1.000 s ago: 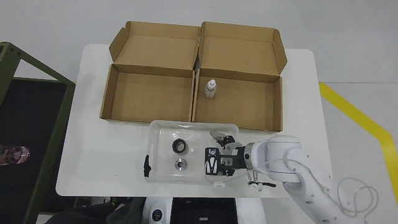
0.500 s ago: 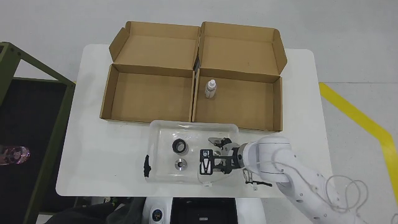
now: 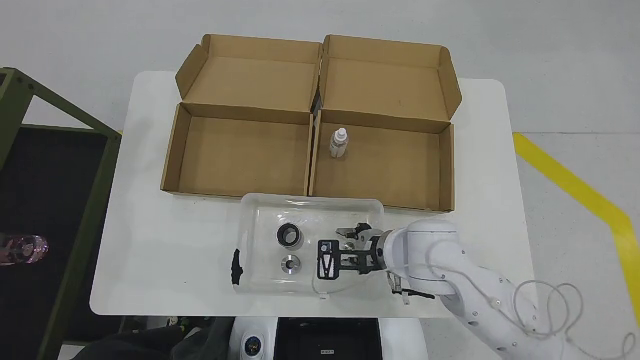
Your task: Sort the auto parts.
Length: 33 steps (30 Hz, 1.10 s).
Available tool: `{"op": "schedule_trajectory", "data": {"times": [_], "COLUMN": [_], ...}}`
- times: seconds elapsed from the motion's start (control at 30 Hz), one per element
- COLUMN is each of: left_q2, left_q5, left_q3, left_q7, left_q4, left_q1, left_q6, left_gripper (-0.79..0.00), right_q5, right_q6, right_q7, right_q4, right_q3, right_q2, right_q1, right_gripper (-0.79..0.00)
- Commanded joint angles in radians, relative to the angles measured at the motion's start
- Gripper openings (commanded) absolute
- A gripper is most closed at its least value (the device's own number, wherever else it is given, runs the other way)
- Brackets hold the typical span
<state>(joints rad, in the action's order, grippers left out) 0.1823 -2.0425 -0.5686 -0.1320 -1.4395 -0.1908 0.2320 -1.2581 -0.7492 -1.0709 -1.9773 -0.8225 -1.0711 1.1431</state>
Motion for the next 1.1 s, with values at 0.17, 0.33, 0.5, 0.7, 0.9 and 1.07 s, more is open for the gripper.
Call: {"op": "schedule_trajectory", "data": {"times": [0.17,0.33,0.5,0.7,0.9,1.07], "left_q2": [0.0,0.0,0.0,0.0,0.0,0.0], "left_q5": [0.0,0.0,0.0,0.0,0.0,0.0], "left_q3": [0.0,0.0,0.0,0.0,0.0,0.0], "left_q7": [0.0,0.0,0.0,0.0,0.0,0.0], "left_q4": [0.0,0.0,0.0,0.0,0.0,0.0], "left_q1": [0.0,0.0,0.0,0.0,0.0,0.0], "left_q6": [0.0,0.0,0.0,0.0,0.0,0.0], "left_gripper": [0.0,0.0,0.0,0.0,0.0,0.0], "right_q5": [-0.014,-0.008,0.002,0.005,-0.08,-0.143], "right_q6": [0.022,0.03,0.02,0.0,-0.002,0.013], "right_q7": [-0.022,-0.03,-0.02,0.048,0.211,0.429], "right_q4": [0.005,0.004,-0.008,-0.039,-0.083,-0.105], "right_q3": [0.037,0.055,0.056,0.029,-0.002,-0.064], "right_q2": [0.0,0.0,0.004,0.011,0.021,0.035], "right_q1": [-0.019,-0.033,-0.041,-0.034,0.0,0.053], "right_gripper": [-0.502,-0.785,-0.785,-0.785,-0.785,-0.785]}}
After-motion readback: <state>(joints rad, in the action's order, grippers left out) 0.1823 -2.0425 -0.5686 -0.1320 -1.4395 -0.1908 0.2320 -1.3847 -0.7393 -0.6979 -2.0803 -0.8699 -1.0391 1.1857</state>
